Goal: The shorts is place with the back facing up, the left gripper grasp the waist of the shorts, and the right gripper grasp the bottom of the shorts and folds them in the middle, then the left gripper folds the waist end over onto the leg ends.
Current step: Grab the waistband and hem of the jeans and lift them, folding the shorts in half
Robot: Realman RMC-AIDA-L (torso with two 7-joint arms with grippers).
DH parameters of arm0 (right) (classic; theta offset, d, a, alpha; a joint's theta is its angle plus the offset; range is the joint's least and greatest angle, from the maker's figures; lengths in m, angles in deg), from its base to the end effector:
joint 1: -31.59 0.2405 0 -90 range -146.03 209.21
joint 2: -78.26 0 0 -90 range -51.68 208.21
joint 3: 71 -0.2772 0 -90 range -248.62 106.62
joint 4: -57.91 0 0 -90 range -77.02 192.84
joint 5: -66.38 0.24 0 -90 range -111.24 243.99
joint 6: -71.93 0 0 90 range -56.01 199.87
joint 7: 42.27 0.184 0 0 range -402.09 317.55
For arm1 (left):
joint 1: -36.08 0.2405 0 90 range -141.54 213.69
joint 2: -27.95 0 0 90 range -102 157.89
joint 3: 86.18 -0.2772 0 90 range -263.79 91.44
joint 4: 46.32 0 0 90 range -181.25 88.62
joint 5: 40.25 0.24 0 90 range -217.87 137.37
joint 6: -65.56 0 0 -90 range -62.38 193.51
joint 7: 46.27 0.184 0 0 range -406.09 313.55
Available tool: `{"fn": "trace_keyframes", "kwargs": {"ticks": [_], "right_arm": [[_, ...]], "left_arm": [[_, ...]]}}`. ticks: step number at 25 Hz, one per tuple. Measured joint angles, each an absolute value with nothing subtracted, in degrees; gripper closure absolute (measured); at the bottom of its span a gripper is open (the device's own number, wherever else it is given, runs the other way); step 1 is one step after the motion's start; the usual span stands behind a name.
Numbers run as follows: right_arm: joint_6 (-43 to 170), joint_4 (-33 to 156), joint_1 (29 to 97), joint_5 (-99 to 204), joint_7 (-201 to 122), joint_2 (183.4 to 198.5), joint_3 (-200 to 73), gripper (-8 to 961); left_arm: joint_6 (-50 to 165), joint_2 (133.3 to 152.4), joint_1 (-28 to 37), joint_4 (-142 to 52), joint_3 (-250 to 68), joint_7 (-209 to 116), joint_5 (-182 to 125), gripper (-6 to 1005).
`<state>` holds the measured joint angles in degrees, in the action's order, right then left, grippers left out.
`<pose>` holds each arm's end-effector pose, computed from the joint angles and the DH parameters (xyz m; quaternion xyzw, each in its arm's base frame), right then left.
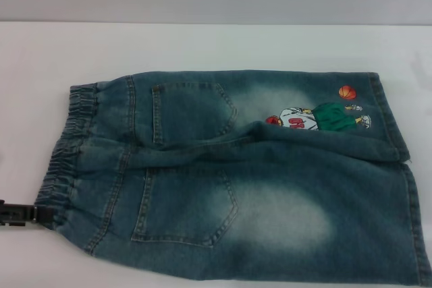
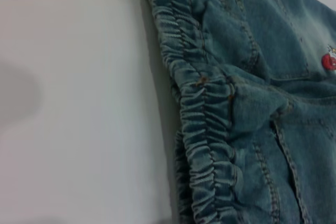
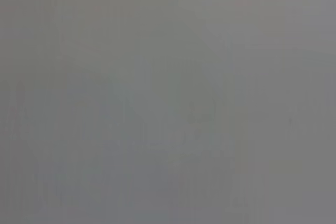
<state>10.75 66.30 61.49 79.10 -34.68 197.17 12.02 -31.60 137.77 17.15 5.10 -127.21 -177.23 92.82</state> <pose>0.3663 0.4387 0.0129 -0.6311 0.2330 0.2889 0.6811 -0.3958 0.3059 0.0505 -0.7738 -0.6214 -0.0523 0.1110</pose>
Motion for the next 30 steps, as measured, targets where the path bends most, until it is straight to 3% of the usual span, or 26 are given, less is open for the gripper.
{"fn": "trace_keyframes", "kwargs": {"ticks": [30], "right_arm": [[10.49, 66.25, 61.12, 79.03, -34.55, 197.35, 12.32, 155]], "left_arm": [[-31.80, 138.57, 14.68, 5.10, -127.19, -178.41, 96.08, 193]]}}
